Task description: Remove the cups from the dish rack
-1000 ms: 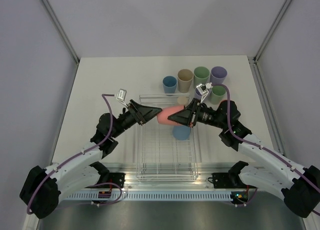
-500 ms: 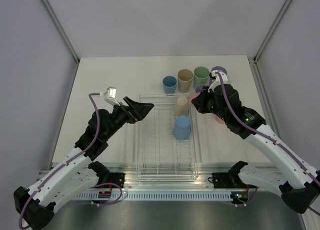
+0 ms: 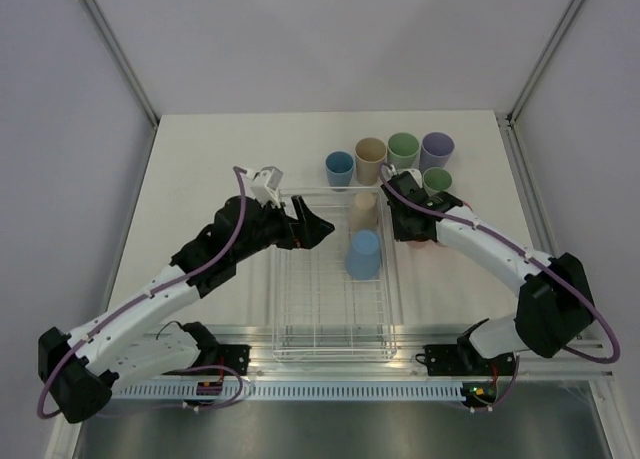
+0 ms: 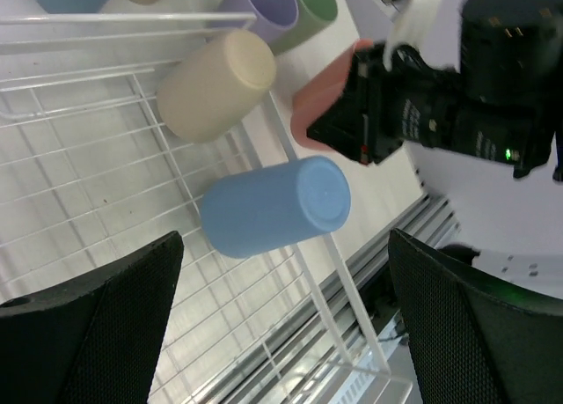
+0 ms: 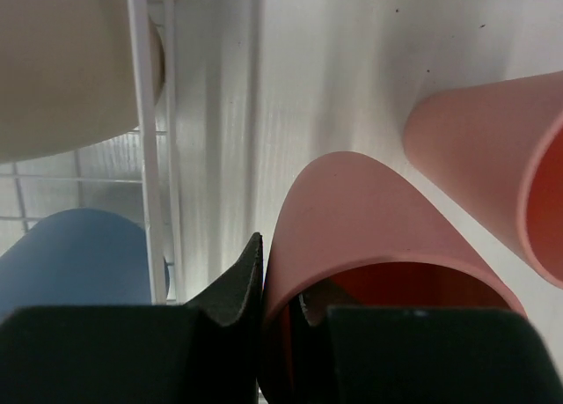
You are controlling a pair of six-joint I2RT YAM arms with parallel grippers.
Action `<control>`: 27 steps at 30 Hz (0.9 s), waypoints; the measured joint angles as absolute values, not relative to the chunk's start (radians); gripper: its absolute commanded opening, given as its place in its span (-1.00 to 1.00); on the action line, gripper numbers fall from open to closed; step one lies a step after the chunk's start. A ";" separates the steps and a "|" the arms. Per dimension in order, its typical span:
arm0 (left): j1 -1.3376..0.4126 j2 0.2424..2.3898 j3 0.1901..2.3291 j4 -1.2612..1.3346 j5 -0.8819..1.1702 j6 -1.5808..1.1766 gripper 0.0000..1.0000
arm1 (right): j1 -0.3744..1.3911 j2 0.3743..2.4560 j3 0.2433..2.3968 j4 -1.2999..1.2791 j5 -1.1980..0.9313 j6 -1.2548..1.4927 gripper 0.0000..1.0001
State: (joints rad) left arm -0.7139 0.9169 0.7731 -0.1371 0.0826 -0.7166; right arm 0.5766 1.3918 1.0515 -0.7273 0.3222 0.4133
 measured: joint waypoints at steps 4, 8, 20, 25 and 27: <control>-0.834 1.045 0.891 -0.212 0.034 -0.628 1.00 | 0.564 1.482 1.053 -0.709 0.312 0.401 -0.99; -0.920 1.188 1.013 -0.287 -0.053 -0.561 0.99 | 0.541 1.530 1.060 -0.692 0.303 0.392 -0.99; -1.011 1.340 1.111 -0.395 -0.204 -0.467 0.99 | 0.459 1.564 1.083 -0.618 0.240 0.376 -0.35; -1.055 1.401 1.172 -0.399 -0.207 -0.419 0.99 | 0.459 1.562 1.099 -0.607 0.212 0.373 -0.30; -1.069 1.417 1.192 -0.399 -0.201 -0.392 1.00 | 0.459 1.552 1.105 -0.605 0.197 0.372 -0.25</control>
State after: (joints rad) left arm -1.0695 1.4174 1.1915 -0.3988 -0.2012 -0.3916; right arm 0.4587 1.5524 1.1053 -0.6048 0.1974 0.3721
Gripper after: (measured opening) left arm 0.995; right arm 0.356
